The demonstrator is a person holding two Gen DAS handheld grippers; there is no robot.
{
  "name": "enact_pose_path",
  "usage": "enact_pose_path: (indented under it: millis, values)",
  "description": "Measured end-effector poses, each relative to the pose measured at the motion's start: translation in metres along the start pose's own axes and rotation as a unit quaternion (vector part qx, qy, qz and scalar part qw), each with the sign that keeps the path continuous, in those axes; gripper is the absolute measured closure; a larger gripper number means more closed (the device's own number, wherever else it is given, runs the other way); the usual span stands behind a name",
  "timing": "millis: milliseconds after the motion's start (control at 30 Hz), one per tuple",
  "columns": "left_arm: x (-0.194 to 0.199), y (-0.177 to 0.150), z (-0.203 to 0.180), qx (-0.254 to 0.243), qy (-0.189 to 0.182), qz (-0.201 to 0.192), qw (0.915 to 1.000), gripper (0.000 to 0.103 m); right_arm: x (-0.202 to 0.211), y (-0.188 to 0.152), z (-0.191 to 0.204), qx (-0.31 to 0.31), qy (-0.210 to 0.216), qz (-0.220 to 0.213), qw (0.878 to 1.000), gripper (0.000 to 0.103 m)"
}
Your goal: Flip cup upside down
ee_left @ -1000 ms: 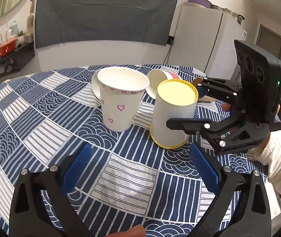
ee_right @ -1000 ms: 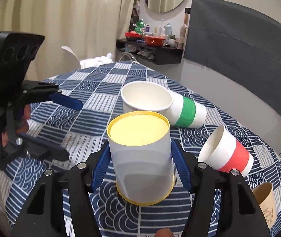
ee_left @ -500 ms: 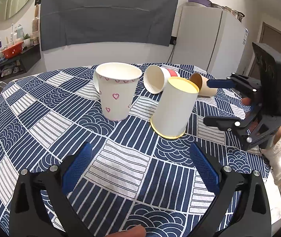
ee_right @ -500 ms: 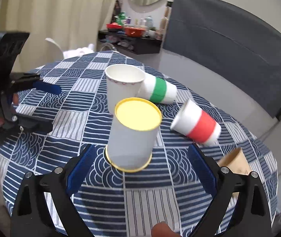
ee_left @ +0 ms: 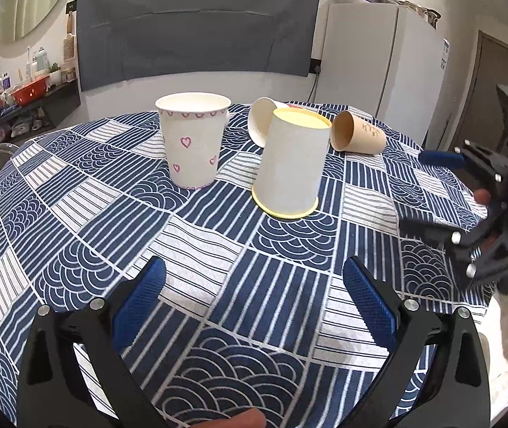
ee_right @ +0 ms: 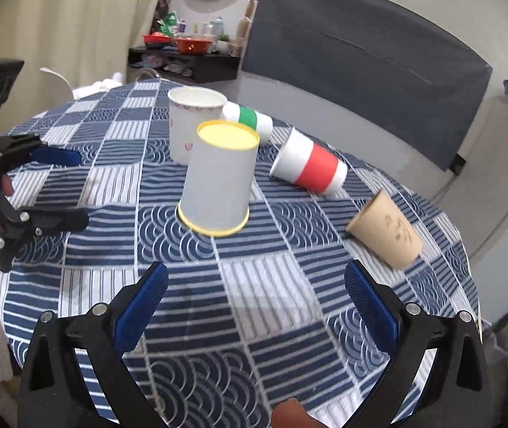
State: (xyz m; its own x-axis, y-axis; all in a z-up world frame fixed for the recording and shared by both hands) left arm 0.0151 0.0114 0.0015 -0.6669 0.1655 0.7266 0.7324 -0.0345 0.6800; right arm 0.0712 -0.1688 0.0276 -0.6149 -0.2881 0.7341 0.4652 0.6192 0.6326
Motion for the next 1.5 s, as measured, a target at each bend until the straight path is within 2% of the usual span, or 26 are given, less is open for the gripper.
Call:
enact_pose_path:
  millis: [267,433,633,767,967,1067,1167,1500]
  values:
    - [-0.003,-0.014,-0.003,0.009,0.024,0.010,0.9996,0.006,0.001,-0.039,0.020,-0.050,0.014,0.010,0.999,0.008]
    - [-0.003,-0.015,-0.005,0.009,0.035,0.006,0.9993,0.006,-0.004,-0.047,0.015,-0.105,0.038,0.006,0.994,0.008]
    - [-0.003,-0.013,-0.005,0.041,0.048,-0.007,0.9980,0.006,0.001,-0.039,0.015,-0.137,0.003,-0.017,0.990,0.008]
    - [-0.005,-0.011,-0.004,0.064,0.050,-0.008,0.9967,0.006,-0.001,-0.036,0.011,-0.167,-0.008,-0.012,0.986,0.008]
    - [-0.009,-0.008,-0.011,0.064,0.062,-0.012,0.9960,0.006,-0.006,-0.036,0.011,-0.190,-0.017,-0.010,0.982,0.008]
    - [-0.012,-0.010,-0.012,0.064,0.070,-0.004,0.9955,0.006,-0.005,-0.039,0.008,-0.211,-0.051,-0.016,0.976,0.008]
    - [-0.010,-0.012,-0.011,0.066,0.081,-0.008,0.9945,0.006,-0.002,-0.040,0.008,-0.210,-0.058,-0.026,0.976,0.008]
    - [-0.011,-0.016,-0.009,0.069,0.072,-0.001,0.9950,0.006,-0.002,-0.040,0.012,-0.200,-0.064,-0.027,0.977,0.008]
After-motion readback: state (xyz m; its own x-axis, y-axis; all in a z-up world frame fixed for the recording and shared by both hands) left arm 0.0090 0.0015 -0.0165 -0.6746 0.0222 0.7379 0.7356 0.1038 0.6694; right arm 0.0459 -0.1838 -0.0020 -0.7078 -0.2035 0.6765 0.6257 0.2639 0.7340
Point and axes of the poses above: each gripper's, at about its wrist camera, not at the fingertips, and x roughly against the way its jaws point, z to its left, y to its top, the point moved 3 cm from there along -x, roughly the way its jaws point, and after that the axes turned 8 degrees about z, right-handed, at the moved point
